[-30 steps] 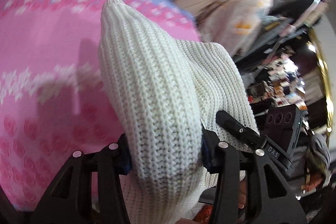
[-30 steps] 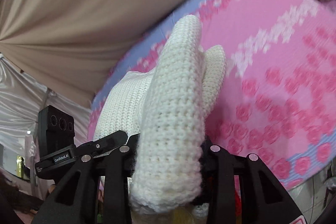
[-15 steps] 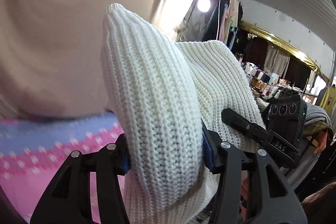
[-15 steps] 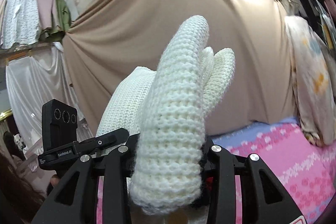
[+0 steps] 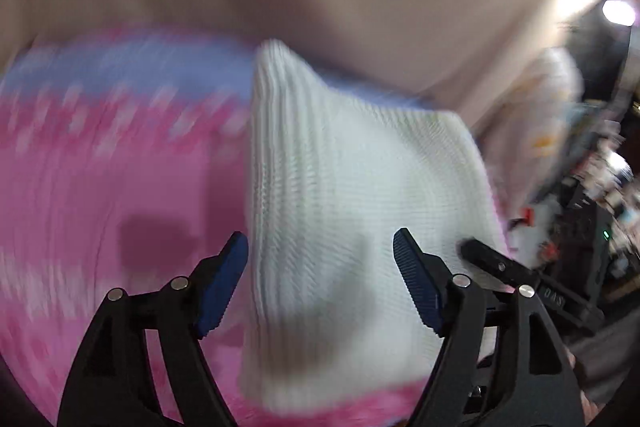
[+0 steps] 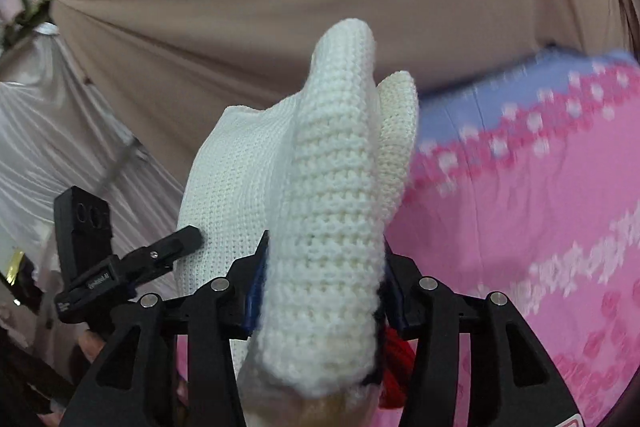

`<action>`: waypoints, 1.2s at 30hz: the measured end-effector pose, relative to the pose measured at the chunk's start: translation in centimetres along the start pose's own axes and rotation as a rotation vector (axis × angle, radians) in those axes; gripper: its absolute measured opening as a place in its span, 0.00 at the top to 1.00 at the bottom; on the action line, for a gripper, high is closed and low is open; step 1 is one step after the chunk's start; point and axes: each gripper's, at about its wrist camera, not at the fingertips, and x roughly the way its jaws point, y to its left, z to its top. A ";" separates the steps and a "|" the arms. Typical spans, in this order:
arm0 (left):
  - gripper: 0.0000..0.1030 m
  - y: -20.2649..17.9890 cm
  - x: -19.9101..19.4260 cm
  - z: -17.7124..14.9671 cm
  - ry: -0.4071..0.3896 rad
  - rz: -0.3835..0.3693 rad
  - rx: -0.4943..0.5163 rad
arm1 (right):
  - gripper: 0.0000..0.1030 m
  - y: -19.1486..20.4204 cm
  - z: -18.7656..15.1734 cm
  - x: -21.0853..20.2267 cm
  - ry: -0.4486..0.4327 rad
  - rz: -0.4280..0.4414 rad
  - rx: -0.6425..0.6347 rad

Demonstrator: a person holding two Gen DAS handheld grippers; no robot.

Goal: Fold small clothes

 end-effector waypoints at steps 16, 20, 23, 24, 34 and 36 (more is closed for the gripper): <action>0.26 7.5 9.1 -4.3 0.127 -0.050 -0.330 | 0.34 -6.7 -3.3 12.1 0.264 -0.016 0.220; 0.60 7.5 7.3 -4.7 0.102 -0.092 -0.372 | 0.61 -3.5 -1.1 11.4 0.231 -0.019 0.092; 0.65 7.0 4.3 -4.7 0.040 -0.091 -0.384 | 0.64 -0.3 1.4 8.2 0.137 0.019 -0.030; 0.64 6.7 4.0 -4.8 0.030 -0.059 -0.373 | 0.64 0.0 2.0 7.6 0.124 0.019 -0.053; 0.54 2.4 3.2 -6.6 0.029 0.200 -0.138 | 0.60 -1.7 -1.4 4.5 0.105 -0.137 -0.065; 0.51 1.7 2.8 -6.5 0.030 0.233 -0.116 | 0.66 1.1 -2.2 3.6 0.100 -0.146 -0.173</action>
